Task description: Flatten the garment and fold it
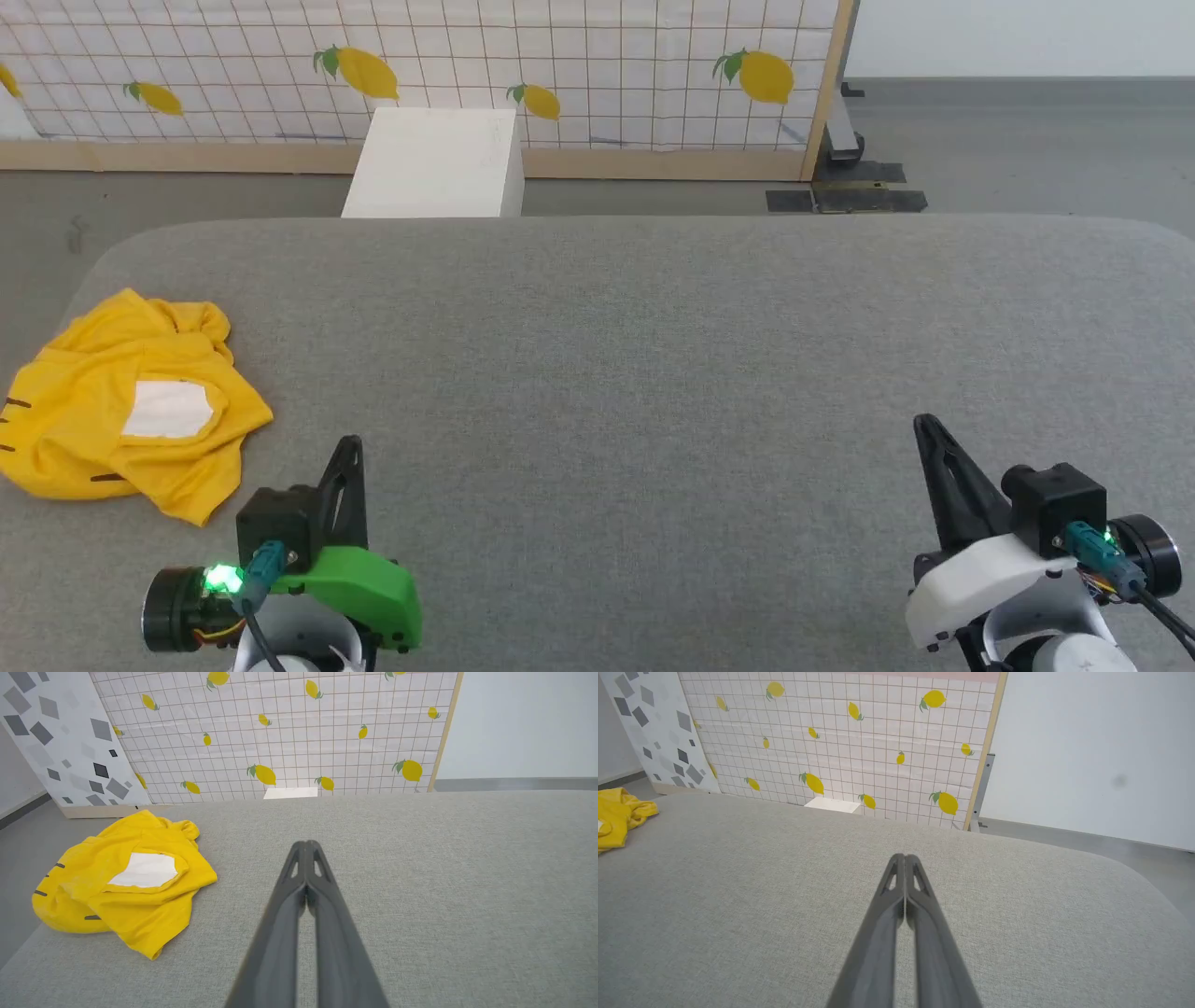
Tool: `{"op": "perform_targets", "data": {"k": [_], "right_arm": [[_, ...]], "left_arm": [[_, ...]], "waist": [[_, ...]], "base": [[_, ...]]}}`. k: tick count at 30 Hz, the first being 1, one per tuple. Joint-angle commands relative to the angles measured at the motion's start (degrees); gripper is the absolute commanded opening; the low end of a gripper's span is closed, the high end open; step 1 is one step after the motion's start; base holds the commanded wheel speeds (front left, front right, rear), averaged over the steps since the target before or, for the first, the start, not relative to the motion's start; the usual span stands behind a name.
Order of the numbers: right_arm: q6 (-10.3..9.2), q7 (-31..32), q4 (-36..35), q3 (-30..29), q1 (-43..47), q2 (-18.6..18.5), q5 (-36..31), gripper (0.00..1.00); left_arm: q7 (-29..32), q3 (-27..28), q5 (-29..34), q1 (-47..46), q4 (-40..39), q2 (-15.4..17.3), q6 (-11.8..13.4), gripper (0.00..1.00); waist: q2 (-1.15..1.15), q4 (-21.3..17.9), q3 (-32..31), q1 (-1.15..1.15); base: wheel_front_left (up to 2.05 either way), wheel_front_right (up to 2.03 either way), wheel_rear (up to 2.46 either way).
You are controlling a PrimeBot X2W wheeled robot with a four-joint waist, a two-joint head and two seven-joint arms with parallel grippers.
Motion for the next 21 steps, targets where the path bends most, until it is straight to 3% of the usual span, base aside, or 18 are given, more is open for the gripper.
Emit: {"op": "perform_targets", "data": {"k": [1, 21], "right_arm": [[-0.1, 0.0, 0.1, 0.1, -1.0, 0.1, -0.2, 0.0], [-0.1, 0.0, 0.1, 0.1, -1.0, 0.1, -0.2, 0.0]], "left_arm": [[0.1, 0.2, 0.6, -1.0, 0.2, -0.3, -0.1, 0.0], [0.1, 0.2, 0.6, -1.0, 0.2, -0.3, -0.1, 0.0]], "waist": [[0.0, 0.0, 0.0, 0.0], [0.0, 0.0, 0.0, 0.0]], "base": [[0.0, 0.0, 0.0], [0.0, 0.0, 0.0]]}}
